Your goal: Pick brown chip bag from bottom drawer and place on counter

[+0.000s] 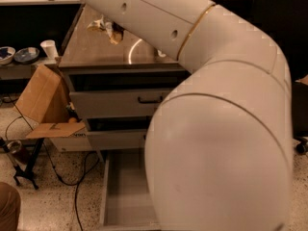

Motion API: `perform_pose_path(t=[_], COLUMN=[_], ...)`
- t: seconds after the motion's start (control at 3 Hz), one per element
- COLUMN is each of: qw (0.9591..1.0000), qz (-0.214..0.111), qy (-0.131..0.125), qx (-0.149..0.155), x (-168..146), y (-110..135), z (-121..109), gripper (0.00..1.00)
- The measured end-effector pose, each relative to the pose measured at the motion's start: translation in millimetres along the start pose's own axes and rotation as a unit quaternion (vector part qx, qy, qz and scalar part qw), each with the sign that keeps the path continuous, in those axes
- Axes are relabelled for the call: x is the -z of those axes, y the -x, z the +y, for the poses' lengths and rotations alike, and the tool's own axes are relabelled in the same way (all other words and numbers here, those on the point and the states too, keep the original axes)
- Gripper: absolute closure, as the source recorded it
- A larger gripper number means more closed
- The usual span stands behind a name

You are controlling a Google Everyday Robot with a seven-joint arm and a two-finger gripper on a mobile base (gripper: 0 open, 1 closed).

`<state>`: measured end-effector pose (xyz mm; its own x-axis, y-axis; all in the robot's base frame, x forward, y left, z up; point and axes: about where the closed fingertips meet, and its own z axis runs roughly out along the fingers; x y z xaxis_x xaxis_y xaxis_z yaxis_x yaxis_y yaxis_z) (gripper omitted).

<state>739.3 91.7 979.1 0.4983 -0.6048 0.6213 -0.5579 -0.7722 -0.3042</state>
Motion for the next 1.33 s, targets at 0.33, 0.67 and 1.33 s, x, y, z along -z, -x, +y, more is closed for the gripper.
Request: perform_pose_path(t=[0.33,0.67,1.33], qw=[0.9985,0.9919,0.951], qz=[-0.022,-0.045,-0.117], qy=[-0.05,-0.118,-0.285], qx=[-0.006,-0.013,0.022], x=[-41,-64,-68], y=[-14,-27,-19], z=[-10,-17,-61], gripper=[1.0,1.0,1.0])
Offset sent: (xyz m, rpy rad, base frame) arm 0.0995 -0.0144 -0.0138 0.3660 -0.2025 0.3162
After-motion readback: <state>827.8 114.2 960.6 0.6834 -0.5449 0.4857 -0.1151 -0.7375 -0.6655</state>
